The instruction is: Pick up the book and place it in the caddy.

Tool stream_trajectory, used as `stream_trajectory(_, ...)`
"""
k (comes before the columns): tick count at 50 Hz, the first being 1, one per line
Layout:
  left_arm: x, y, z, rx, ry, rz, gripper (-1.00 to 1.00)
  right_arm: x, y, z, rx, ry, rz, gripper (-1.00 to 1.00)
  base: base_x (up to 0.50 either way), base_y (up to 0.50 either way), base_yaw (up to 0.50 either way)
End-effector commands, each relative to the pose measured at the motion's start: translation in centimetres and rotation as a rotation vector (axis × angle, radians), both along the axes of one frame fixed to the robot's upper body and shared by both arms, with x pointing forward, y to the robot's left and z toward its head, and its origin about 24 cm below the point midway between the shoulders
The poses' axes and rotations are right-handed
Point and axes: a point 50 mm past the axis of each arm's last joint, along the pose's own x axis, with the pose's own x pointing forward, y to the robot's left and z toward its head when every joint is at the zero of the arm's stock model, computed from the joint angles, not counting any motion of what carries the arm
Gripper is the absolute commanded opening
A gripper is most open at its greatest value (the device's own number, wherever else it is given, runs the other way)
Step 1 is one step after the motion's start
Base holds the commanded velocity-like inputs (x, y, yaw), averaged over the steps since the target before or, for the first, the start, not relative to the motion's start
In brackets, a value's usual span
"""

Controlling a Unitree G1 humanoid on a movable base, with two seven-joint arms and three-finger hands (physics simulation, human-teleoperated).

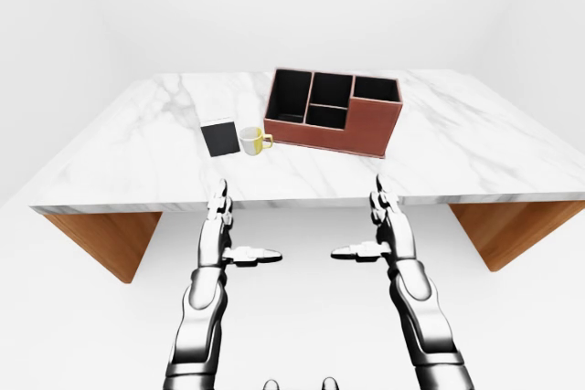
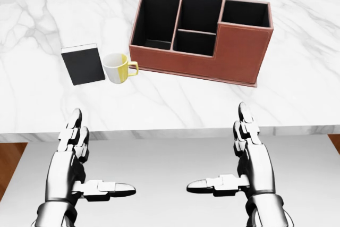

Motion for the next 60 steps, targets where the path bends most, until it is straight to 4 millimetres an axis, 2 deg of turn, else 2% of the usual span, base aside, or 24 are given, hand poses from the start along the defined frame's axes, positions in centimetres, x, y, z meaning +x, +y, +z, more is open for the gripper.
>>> stream_trajectory(1,0.3,1.1,-0.2,0.006,0.015,0.005,1.0,0.5,-0.6,0.4,-0.022,-0.004,0.006,1.0,0.0,0.0,0.0)
stream_trajectory(14,0.2,1.2,0.2,0.014,0.012,0.0,1.0,0.8,-0.5,0.5,-0.04,-0.006,0.015,1.0,0.0,0.0,0.0)
stream_trajectory(22,0.3,1.4,1.0,0.03,0.001,0.0,1.0,0.9,-0.5,1.4,-0.06,-0.014,0.03,1.0,0.0,0.0,0.0)
stream_trajectory(42,0.9,2.2,4.5,0.11,-0.124,-0.009,1.0,0.7,0.0,7.4,-0.131,-0.256,0.1,1.0,0.0,0.0,0.0)
stream_trajectory(51,0.8,2.3,5.6,0.126,-0.167,-0.02,1.0,0.6,0.1,9.1,-0.134,-0.329,0.116,1.0,0.0,0.0,0.0)
stream_trajectory(60,0.8,2.6,6.1,0.127,-0.187,-0.014,1.0,-0.5,1.0,10.3,-0.158,-0.388,0.18,1.0,0.0,0.02,0.0)
